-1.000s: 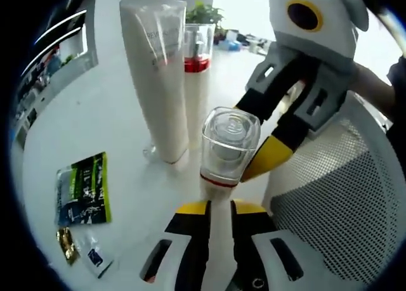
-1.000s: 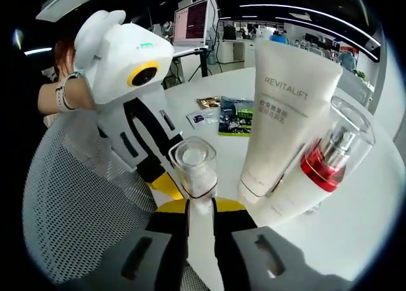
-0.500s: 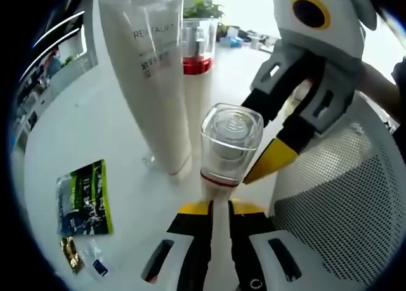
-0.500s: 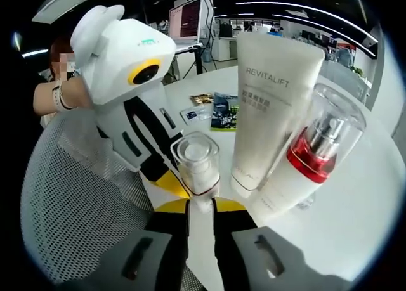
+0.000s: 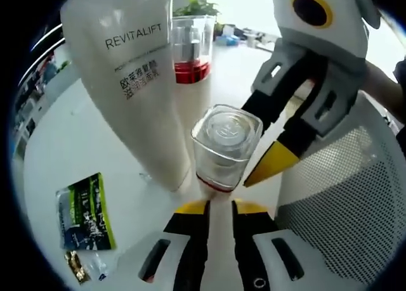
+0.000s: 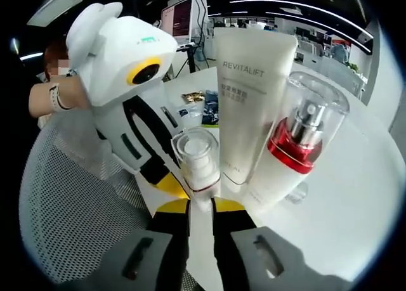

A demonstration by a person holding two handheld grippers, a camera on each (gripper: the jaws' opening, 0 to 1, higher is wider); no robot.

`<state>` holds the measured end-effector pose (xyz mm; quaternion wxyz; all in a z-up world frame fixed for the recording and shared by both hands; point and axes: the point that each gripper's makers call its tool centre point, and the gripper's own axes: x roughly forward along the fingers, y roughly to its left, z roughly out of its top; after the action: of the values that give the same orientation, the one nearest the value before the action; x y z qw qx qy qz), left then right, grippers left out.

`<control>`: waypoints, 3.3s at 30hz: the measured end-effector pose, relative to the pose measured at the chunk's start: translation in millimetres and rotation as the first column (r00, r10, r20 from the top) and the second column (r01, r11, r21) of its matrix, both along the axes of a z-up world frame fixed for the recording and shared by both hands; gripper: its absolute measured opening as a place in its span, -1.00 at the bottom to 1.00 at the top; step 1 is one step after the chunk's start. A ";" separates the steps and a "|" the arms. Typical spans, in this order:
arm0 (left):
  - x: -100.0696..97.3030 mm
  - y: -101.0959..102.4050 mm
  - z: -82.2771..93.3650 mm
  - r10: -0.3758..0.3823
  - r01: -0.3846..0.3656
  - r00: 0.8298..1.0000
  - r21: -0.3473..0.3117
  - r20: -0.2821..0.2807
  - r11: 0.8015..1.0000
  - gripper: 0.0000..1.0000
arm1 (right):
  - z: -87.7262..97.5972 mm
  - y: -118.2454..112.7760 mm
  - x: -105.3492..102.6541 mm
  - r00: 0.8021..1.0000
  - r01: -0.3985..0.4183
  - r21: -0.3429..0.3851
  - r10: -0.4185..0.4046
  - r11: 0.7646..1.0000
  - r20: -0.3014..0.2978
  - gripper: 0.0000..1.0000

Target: Arrange the skincare products in the storage area until every visible bottle or jar stands upright without overlapping.

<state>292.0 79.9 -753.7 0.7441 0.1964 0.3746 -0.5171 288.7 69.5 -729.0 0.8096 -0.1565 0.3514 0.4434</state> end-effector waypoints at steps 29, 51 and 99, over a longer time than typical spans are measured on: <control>-2.4 -7.3 6.1 -0.066 0.063 0.996 0.041 0.055 0.997 -0.76 | -13.2 -10.2 7.2 1.000 0.024 -0.039 -0.025 0.999 -0.011 -0.74; -2.0 -12.7 2.8 -0.072 0.071 0.997 0.035 0.042 0.997 -0.80 | -19.4 -15.9 7.3 1.000 0.019 -0.082 -0.021 0.996 -0.017 -0.74; 9.6 -22.2 4.2 -0.037 0.037 0.998 0.000 0.046 0.999 -0.78 | -18.1 -31.1 15.8 0.994 0.098 -0.066 -0.100 0.993 -0.033 -0.79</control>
<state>301.6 57.7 -749.6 0.7427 0.2149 0.3537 -0.5264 304.5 38.4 -747.1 0.8186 -0.1570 0.3875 0.3938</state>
